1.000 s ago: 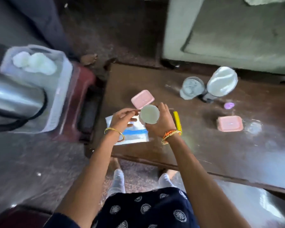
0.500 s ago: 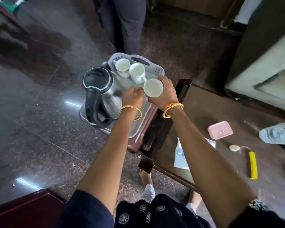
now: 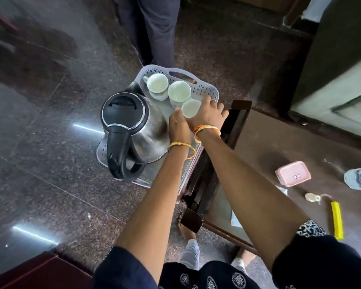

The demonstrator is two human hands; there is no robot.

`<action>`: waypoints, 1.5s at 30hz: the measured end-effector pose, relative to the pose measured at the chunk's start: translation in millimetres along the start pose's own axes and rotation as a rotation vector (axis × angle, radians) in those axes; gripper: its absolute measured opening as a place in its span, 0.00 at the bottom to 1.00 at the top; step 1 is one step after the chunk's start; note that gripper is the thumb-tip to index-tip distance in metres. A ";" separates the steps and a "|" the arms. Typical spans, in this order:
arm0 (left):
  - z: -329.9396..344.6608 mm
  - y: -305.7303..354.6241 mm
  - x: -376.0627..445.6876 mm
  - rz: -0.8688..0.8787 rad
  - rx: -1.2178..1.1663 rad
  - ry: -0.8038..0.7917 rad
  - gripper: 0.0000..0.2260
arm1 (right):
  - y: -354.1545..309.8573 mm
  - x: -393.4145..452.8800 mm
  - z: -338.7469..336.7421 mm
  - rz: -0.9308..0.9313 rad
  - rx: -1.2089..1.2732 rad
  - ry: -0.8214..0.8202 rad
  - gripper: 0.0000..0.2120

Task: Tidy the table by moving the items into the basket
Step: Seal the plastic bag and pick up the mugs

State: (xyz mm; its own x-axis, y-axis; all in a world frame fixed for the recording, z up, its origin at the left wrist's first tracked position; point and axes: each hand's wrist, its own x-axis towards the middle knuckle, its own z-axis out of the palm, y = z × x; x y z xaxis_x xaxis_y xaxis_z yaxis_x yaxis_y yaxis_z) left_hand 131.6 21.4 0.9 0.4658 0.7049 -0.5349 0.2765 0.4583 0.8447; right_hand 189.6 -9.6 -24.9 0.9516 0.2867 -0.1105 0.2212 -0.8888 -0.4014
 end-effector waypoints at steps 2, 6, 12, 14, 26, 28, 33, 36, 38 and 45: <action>2.5 -2.7 3.3 -0.048 -0.096 -0.030 0.25 | -1.5 -3.3 6.7 0.024 -0.053 0.085 0.40; 7.7 -9.9 12.0 -0.092 -0.164 -0.097 0.22 | 2.1 1.3 16.4 0.024 -0.095 0.153 0.32; 14.3 -9.2 16.9 -0.079 -0.219 -0.139 0.23 | 8.7 16.5 20.7 0.055 -0.093 0.184 0.34; 14.7 -8.9 18.9 -0.083 -0.202 -0.139 0.24 | 7.8 19.9 20.0 0.078 -0.081 0.192 0.32; 13.0 -10.3 24.1 -0.137 -0.111 -0.263 0.27 | 7.5 19.5 18.2 0.140 0.015 0.041 0.34; 13.9 -9.9 23.8 -0.140 -0.097 -0.277 0.27 | 9.6 17.3 15.1 0.126 0.066 0.007 0.35; 17.6 -6.1 21.3 -0.115 0.005 -0.236 0.25 | 12.1 3.5 0.4 0.086 0.291 0.004 0.34; 18.7 -13.4 13.3 0.023 0.215 -0.096 0.15 | 27.1 -14.8 -18.2 0.041 0.486 0.064 0.26; 18.8 -26.0 -5.1 0.232 0.395 -0.001 0.10 | 45.0 -33.5 -32.5 0.044 0.601 0.163 0.15; 26.4 -98.6 -110.6 0.798 0.747 -0.254 0.08 | 170.7 -140.6 -60.7 0.255 0.503 0.347 0.07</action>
State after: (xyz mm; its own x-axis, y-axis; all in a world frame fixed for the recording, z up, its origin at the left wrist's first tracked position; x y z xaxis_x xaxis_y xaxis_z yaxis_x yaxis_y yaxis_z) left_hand 75.0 -116.0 -22.8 0.8691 0.4818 0.1116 0.2175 -0.5750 0.7887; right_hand 106.4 -223.4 -22.7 0.9931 -0.1175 0.0074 -0.0668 -0.6141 -0.7864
